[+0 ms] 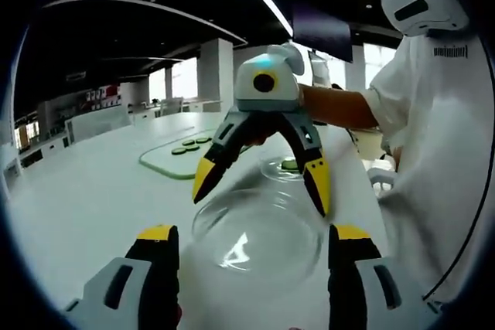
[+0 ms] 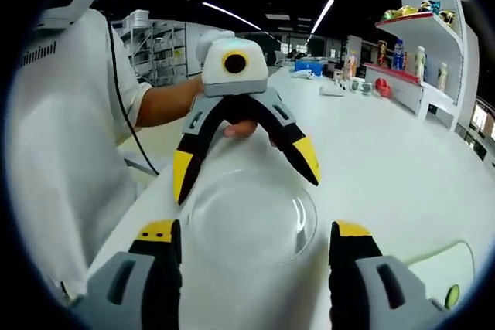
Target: Open the petri dish lid, add cucumber slices into the petri dish, and close the lid
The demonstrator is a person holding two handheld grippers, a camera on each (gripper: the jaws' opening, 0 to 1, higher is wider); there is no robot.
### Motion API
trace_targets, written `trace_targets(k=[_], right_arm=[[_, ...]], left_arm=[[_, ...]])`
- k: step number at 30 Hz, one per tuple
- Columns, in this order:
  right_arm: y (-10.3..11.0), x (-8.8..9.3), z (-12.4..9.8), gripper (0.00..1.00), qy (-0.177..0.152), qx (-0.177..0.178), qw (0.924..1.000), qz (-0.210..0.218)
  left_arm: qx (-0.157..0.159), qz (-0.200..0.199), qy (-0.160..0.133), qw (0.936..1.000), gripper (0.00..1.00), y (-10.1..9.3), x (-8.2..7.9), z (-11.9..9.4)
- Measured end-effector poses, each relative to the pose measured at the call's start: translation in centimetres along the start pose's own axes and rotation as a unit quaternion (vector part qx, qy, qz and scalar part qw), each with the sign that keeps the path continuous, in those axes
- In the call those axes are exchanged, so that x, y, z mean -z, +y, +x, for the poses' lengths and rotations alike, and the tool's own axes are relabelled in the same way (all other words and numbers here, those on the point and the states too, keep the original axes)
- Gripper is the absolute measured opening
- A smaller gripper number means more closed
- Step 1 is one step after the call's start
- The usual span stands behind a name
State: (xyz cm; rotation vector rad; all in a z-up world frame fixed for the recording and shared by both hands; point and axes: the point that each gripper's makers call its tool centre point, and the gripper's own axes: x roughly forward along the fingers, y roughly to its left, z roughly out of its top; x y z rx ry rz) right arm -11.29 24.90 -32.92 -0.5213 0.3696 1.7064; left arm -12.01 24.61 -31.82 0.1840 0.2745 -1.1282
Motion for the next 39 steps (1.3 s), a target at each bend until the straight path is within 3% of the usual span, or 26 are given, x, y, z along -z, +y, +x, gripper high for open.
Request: trace_targets(k=[39], right_arm=[[0.3,0.6,1.2,0.70,0.004,-0.011,0.9999,-0.009]], left_arm=[[0.020,0.002,0.023,0.9995,0.71,-0.2,1.1,0.9]])
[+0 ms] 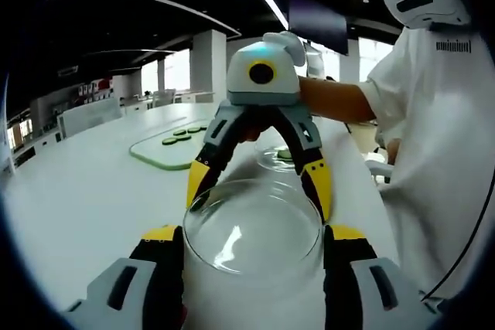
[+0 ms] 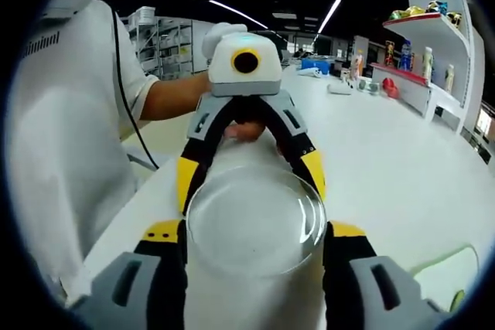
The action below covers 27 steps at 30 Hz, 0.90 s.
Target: Open the petri dish lid, add cucumber slices into the petri dish, and close the lid
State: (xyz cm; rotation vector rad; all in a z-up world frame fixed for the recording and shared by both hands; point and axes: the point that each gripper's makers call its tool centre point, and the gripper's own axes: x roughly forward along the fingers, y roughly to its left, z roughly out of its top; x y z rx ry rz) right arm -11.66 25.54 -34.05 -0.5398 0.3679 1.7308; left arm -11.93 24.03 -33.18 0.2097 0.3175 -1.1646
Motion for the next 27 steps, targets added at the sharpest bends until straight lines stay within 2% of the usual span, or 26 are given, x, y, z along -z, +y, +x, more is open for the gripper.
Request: trace_targets(k=[27], right_arm=[[0.31,-0.37,-0.29,0.69,0.004,0.005,1.0000,-0.002]], left_arm=[[-0.004,0.007,0.009,0.9999,0.70,-0.23,-0.41,-0.09]])
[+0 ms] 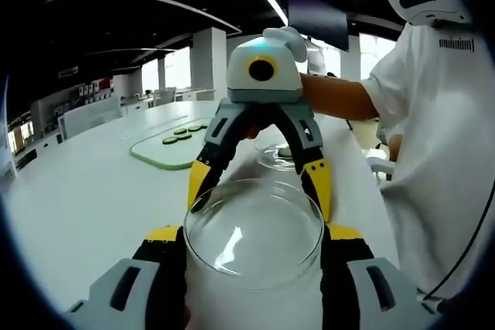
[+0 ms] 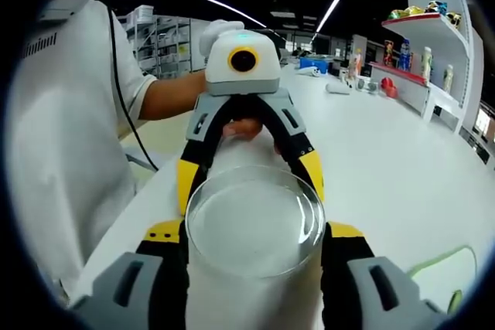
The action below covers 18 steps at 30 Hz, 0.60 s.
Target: Open the petri dish lid, add cucumber slices into the petri dish, and close the lid
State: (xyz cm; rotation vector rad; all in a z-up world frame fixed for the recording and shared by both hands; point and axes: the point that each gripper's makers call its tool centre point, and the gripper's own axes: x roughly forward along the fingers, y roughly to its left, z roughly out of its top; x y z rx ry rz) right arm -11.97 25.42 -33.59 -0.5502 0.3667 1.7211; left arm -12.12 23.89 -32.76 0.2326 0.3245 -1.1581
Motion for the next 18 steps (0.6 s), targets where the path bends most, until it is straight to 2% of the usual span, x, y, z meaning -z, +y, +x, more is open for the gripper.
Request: trace_targets(k=[9,18], right_arm=[[0.0,-0.9,-1.5,0.69,0.000,0.013,0.9999,-0.010],[0.2,-0.9,-3.3,0.69,0.006,0.029,0.9995,-0.011]], left_arm=[[-0.001,0.016,-0.008,0.9998,0.70,-0.1,-1.7,0.1],[0.009,0.033,-0.012,0.9994,0.70,-0.7,-3.2,1.1]])
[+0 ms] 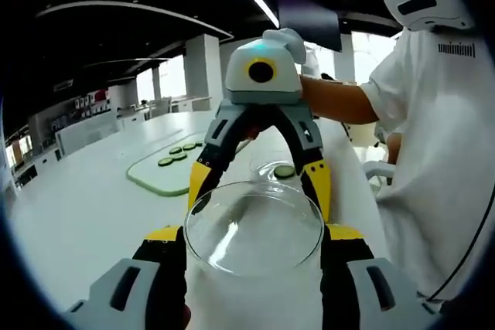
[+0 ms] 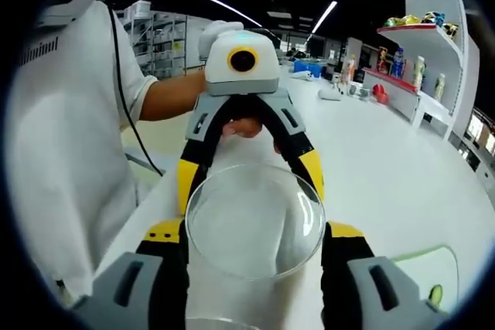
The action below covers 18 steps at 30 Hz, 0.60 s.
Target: Open the petri dish lid, add cucumber slices into the petri dish, and close the lid
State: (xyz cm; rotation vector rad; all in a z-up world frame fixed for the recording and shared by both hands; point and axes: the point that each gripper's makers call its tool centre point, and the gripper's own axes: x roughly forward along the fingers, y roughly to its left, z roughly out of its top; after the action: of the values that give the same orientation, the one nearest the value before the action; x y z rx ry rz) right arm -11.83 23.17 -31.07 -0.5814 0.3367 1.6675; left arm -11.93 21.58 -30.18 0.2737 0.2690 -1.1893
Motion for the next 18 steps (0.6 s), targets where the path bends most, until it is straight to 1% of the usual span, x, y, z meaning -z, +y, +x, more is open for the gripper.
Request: trace_targets(k=[9,18], right_arm=[[0.0,0.6,-2.6,0.69,0.012,0.027,0.9996,0.003],[0.3,1.5,-4.8,0.69,0.018,0.044,0.9988,0.014]], left_arm=[[0.019,0.018,-0.004,0.9997,0.70,-0.5,-1.6,2.0],[0.039,0.023,-0.011,0.9989,0.70,-1.4,-2.8,3.8]])
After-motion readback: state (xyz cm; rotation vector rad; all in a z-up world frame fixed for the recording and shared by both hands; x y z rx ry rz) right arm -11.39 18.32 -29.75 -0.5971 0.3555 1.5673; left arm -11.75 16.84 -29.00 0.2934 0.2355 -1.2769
